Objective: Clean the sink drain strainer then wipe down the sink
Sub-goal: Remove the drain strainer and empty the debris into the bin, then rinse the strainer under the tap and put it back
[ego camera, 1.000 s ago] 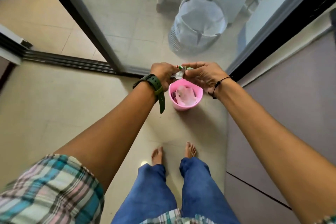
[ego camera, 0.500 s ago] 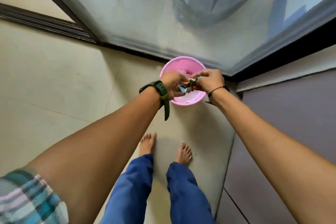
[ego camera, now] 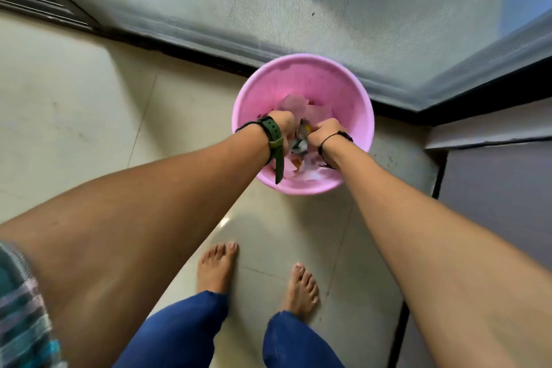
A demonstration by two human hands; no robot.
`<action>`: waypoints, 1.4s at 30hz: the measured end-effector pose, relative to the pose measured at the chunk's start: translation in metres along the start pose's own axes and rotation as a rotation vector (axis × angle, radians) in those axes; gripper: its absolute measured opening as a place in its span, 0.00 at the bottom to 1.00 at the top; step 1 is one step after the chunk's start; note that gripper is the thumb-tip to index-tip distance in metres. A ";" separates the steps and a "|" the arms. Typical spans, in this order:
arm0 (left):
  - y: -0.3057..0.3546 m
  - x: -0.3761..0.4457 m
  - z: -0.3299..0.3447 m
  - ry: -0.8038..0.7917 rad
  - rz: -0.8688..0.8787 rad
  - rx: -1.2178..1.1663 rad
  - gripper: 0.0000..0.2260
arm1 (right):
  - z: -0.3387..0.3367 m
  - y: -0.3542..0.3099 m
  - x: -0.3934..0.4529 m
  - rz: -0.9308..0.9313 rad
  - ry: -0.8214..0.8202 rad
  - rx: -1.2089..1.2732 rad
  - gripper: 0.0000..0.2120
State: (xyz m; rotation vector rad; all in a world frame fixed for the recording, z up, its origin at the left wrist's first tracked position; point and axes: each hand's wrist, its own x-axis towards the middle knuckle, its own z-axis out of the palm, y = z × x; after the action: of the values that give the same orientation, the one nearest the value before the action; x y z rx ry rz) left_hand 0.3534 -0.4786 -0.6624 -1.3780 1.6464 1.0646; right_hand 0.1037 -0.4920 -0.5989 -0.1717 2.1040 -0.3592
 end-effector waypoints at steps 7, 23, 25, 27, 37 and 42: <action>-0.029 -0.060 0.014 0.152 0.108 0.282 0.16 | -0.020 -0.018 -0.034 -0.022 0.136 0.090 0.16; 0.252 -0.459 -0.214 -0.523 0.360 -0.859 0.15 | -0.244 -0.033 -0.420 -0.224 0.678 1.033 0.16; 0.278 -0.526 -0.206 -0.593 0.454 -0.781 0.14 | -0.283 -0.014 -0.489 -0.270 0.858 1.080 0.17; 0.293 -0.585 -0.193 -0.693 0.536 -0.678 0.12 | -0.312 0.009 -0.551 -0.293 1.020 1.097 0.16; 0.332 -0.792 -0.074 -1.060 0.895 -0.170 0.11 | -0.343 0.168 -0.743 -0.157 1.528 1.300 0.11; 0.334 -0.831 0.000 -1.105 0.891 -0.016 0.09 | -0.335 0.241 -0.767 -0.041 1.605 1.351 0.13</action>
State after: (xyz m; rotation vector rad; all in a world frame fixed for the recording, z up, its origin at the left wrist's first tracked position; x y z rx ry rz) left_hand 0.1583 -0.1310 0.1397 0.1563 1.2909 1.8459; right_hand 0.2311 -0.0002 0.1083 1.2371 2.6029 -2.3883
